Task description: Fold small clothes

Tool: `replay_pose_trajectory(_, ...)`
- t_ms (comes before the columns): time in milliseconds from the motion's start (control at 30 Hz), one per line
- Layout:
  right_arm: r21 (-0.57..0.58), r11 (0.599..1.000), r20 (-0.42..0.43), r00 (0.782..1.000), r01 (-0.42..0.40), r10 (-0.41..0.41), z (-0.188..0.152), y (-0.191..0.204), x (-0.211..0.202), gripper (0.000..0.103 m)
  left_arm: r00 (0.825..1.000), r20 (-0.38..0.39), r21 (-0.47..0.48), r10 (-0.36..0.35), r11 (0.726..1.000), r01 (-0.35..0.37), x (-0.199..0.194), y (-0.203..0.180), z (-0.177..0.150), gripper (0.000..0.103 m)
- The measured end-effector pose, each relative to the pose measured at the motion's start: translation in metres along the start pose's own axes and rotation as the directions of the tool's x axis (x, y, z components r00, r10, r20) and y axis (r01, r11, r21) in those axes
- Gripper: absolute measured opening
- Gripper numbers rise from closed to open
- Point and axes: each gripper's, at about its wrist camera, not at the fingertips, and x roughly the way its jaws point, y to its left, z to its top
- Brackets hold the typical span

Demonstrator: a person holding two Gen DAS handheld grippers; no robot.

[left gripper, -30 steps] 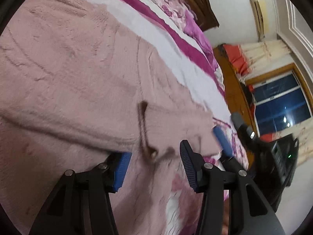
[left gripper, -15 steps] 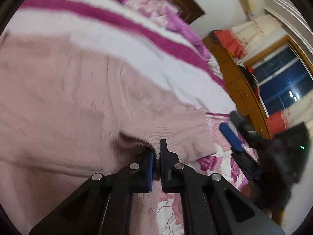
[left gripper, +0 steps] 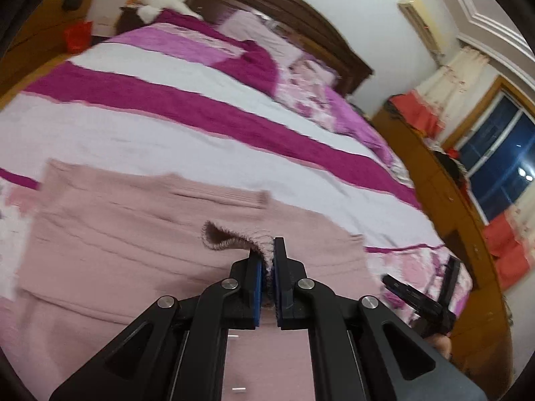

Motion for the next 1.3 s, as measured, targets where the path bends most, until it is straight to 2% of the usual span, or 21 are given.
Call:
replay_pose_trajectory(133, -0.022, 0.998, -0.078, 0.996, -0.051, 0.049, -0.021, 0.023, 0.005, 0.047, 0.999, 0.041, 0.052, 0.024, 0.998, -0.026, -0.013, 0.037, 0.011, 0.0)
replay_pose_trajectory(200, -0.054, 0.998, -0.076, 0.997, -0.024, 0.02, -0.032, 0.036, 0.001, 0.048, 0.999, 0.049, 0.061, 0.018, 0.998, -0.021, -0.017, 0.047, 0.01, 0.0)
replay_pose_trajectory(300, -0.089, 0.996, -0.061, 0.998, 0.021, -0.026, -0.044, 0.052, -0.004, 0.048, 1.0, -0.003, 0.04, -0.02, 0.999, 0.021, -0.012, 0.068, 0.013, 0.0)
replay_pose_trajectory(400, -0.122, 0.99, -0.034, 0.996, 0.076, -0.081, -0.05, 0.068, -0.007, 0.048, 0.999, -0.042, 0.052, 0.026, 0.998, -0.024, -0.003, 0.084, 0.016, 0.0)
replay_pose_trajectory(467, -0.125, 0.987, -0.032, 0.994, 0.098, -0.103, -0.052, 0.076, -0.006, 0.048, 0.994, -0.094, -0.007, 0.053, 0.999, -0.053, 0.009, 0.104, 0.014, 0.0)
replay_pose_trajectory(533, -0.13, 0.984, -0.046, 0.991, 0.118, -0.125, -0.058, 0.084, -0.003, 0.048, 0.988, -0.142, -0.106, 0.067, 0.991, -0.082, 0.023, 0.13, 0.009, 0.0)
replay_pose_trajectory(567, -0.148, 0.98, -0.059, 0.988, 0.135, -0.145, -0.06, 0.089, 0.0, 0.048, 0.983, -0.167, -0.135, 0.082, 0.985, -0.105, 0.029, 0.14, 0.006, 0.0)
replay_pose_trajectory(633, -0.203, 0.967, -0.083, 0.982, 0.153, -0.172, -0.067, 0.098, 0.0, 0.048, 0.962, -0.21, -0.159, 0.175, 0.965, -0.21, 0.038, 0.159, -0.004, 0.0)
replay_pose_trajectory(667, -0.222, 0.963, -0.084, 0.981, 0.154, -0.176, -0.072, 0.1, -0.003, 0.048, 0.955, -0.212, -0.152, 0.207, 0.958, -0.241, 0.039, 0.163, -0.008, 0.0)
replay_pose_trajectory(800, -0.294, 0.946, -0.074, 0.984, 0.136, -0.165, -0.094, 0.106, -0.013, 0.048, 0.956, -0.138, -0.085, 0.258, 0.959, -0.271, 0.021, 0.163, -0.025, 0.0)
replay_pose_trajectory(833, -0.319, 0.936, -0.069, 0.981, 0.148, -0.179, -0.099, 0.107, -0.012, 0.048, 0.948, -0.12, -0.062, 0.294, 0.951, -0.303, 0.012, 0.162, -0.036, 0.0)
replay_pose_trajectory(900, -0.361, 0.915, -0.047, 0.977, 0.178, -0.208, -0.109, 0.108, -0.008, 0.048, 0.931, -0.127, -0.077, 0.343, 0.932, -0.354, -0.002, 0.167, -0.048, 0.0)
replay_pose_trajectory(1000, -0.354, 0.917, -0.041, 0.976, 0.184, -0.212, -0.114, 0.108, -0.005, 0.048, 0.925, -0.096, -0.042, 0.368, 0.927, -0.373, -0.029, 0.151, -0.07, 0.0)
replay_pose_trajectory(1033, -0.348, 0.92, -0.039, 0.978, 0.179, -0.205, -0.114, 0.108, -0.006, 0.048, 0.915, -0.08, -0.002, 0.395, 0.918, -0.396, -0.038, 0.144, -0.078, 0.002)
replay_pose_trajectory(1100, -0.341, 0.926, -0.042, 0.982, 0.159, -0.184, -0.115, 0.102, -0.007, 0.048, 0.883, -0.075, 0.076, 0.464, 0.885, -0.459, -0.047, 0.14, -0.091, 0.011)
replay_pose_trajectory(1133, -0.336, 0.93, -0.045, 0.984, 0.148, -0.173, -0.115, 0.099, -0.007, 0.048, 0.868, -0.092, 0.101, 0.487, 0.872, -0.479, -0.051, 0.14, -0.102, 0.011)
replay_pose_trajectory(1167, -0.324, 0.936, -0.05, 0.986, 0.135, -0.159, -0.115, 0.096, -0.008, 0.048, 0.873, -0.103, 0.099, 0.476, 0.878, -0.467, -0.053, 0.14, -0.107, 0.011)
replay_pose_trajectory(1200, -0.31, 0.943, -0.05, 0.988, 0.121, -0.143, -0.117, 0.093, -0.01, 0.048, 0.895, -0.113, 0.078, 0.432, 0.902, -0.425, -0.06, 0.141, -0.112, 0.011)
replay_pose_trajectory(1267, -0.308, 0.945, -0.037, 0.991, 0.111, -0.129, -0.121, 0.091, -0.016, 0.048, 0.95, -0.084, 0.025, 0.301, 0.954, -0.3, -0.077, 0.142, -0.118, 0.011)
replay_pose_trajectory(1300, -0.317, 0.942, -0.029, 0.992, 0.108, -0.124, -0.123, 0.09, -0.02, 0.048, 0.962, -0.059, 0.025, 0.265, 0.964, -0.264, -0.085, 0.14, -0.12, 0.013)
